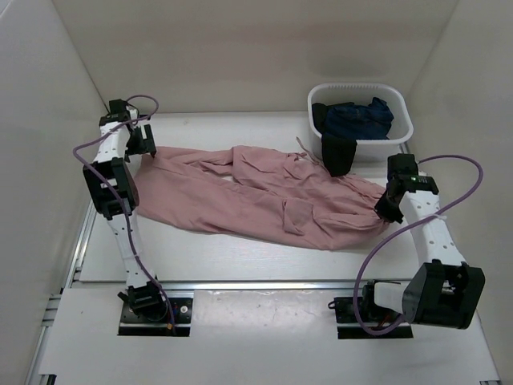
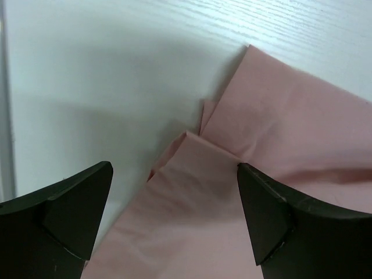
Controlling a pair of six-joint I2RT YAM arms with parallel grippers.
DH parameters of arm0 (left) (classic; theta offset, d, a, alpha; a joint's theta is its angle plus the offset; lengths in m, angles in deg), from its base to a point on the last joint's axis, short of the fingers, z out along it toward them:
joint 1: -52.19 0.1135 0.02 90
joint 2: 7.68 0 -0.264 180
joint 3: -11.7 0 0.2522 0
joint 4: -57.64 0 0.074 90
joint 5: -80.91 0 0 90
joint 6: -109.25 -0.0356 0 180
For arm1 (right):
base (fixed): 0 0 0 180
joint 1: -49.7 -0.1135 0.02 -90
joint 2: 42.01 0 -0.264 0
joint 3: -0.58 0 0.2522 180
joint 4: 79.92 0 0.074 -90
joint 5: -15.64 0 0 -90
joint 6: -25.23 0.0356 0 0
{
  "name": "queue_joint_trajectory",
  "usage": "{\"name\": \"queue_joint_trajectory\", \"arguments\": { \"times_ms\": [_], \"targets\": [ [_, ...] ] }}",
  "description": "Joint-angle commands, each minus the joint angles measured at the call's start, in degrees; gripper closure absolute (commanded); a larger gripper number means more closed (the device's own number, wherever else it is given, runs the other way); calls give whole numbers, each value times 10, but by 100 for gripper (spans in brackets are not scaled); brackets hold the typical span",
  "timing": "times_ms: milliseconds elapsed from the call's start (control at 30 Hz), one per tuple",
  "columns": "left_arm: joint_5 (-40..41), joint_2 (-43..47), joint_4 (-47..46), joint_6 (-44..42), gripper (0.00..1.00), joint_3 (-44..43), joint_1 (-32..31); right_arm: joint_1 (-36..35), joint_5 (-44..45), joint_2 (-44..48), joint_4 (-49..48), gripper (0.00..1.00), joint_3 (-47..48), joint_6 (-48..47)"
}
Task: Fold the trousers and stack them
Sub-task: Flatten the trousers out
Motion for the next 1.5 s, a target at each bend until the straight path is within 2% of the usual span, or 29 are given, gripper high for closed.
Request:
{"name": "queue_joint_trajectory", "arguments": {
  "times_ms": [0,100,167,200,267,300,367,400,600,733,833,933,967,1033,1067,1100,1167,1200,1233,1300,1433,1467],
  "targets": [
    [-34,-12,-26,0,0,-34,-4,3,-46,-19,-31,100,5,-26],
    [-71,-30,-42,0,0,-24,-4,3,-46,-37,-31,100,11,-26],
    [-51,-46,-47,0,0,-19,-9,3,-40,-42,-31,100,16,-26],
    [-39,-52,-47,0,3,-19,-9,3,-40,-42,-31,100,16,-21],
    [-25,-52,-47,0,21,-4,-9,3,-40,-42,-31,100,22,-16],
    [-25,-44,-47,0,51,18,-9,3,-40,-42,-31,100,22,-16],
    [-25,-26,-47,0,83,40,-4,3,-45,-42,-31,100,40,-16],
    [-17,-5,-47,0,86,49,-4,3,-54,-42,-31,100,46,-16],
    [26,86,-47,0,86,48,22,9,-115,-48,-65,100,124,-10],
    [79,200,-42,0,86,30,55,40,-158,-39,-70,100,187,-10],
    [86,280,-42,0,86,47,91,58,-165,-3,-82,100,195,-16],
    [72,363,-42,0,86,116,131,64,-165,46,-82,100,167,-16],
    [64,384,-42,0,86,168,140,64,-165,60,-87,100,149,-8],
    [44,425,-42,0,86,230,160,64,-171,102,-92,100,75,12],
    [32,462,-42,0,83,298,173,64,-172,113,-92,100,51,18],
    [26,481,-42,0,76,336,178,64,-172,135,-92,100,25,24],
    [4,530,-42,0,68,415,193,69,-172,157,-92,95,-59,48],
    [-3,542,-42,0,59,491,199,69,-172,176,-106,92,-87,56],
    [-8,552,-42,0,45,527,206,69,-172,184,-112,86,-142,76],
    [-15,564,-42,0,41,616,234,69,-179,197,-134,81,-188,92],
    [-25,571,-42,0,37,694,292,69,-179,204,-140,62,-256,121],
    [-26,571,-42,0,35,694,314,69,-166,204,-140,62,-256,128]
  ]
}}
